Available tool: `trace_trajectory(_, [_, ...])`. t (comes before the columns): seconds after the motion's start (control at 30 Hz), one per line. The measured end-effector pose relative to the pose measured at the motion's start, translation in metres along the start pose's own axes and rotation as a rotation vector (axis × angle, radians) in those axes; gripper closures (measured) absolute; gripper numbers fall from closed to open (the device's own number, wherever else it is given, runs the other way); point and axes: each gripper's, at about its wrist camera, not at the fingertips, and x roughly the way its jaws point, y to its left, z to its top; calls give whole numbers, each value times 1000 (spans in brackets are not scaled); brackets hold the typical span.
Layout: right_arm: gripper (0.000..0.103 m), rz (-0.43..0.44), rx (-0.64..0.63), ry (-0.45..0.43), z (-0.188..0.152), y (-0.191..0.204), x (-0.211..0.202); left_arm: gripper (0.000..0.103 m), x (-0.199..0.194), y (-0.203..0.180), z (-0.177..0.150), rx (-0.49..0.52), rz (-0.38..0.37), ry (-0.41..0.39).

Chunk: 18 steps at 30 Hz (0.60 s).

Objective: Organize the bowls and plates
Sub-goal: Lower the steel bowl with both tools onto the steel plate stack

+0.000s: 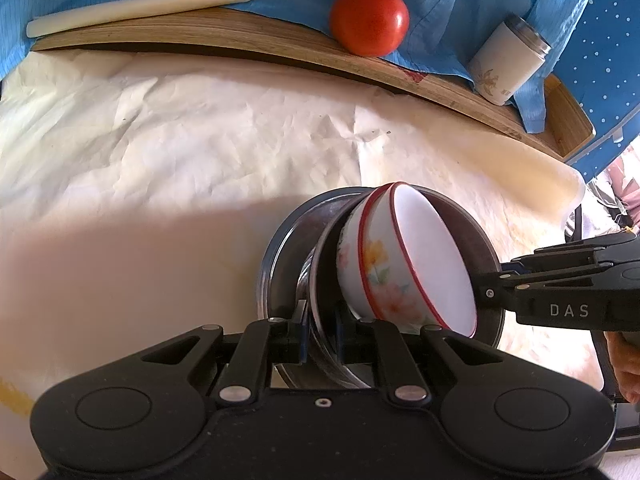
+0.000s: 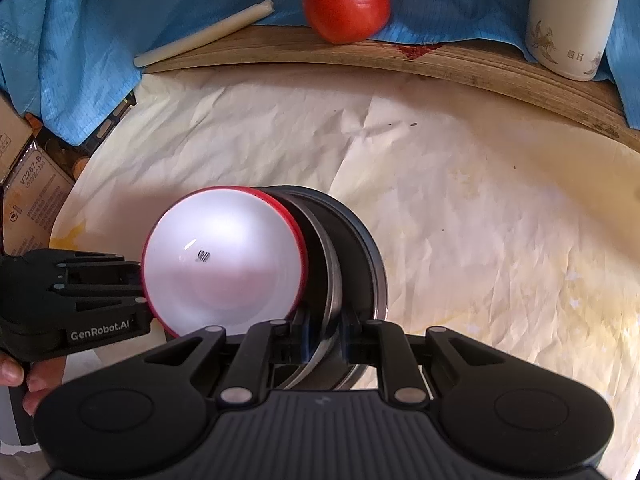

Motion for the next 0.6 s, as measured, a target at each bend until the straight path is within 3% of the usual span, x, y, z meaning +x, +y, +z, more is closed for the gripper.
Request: trace_trajectory(0.6, [87,2,11,-15,0,-3,0,92,1,1,0,-3,2,4])
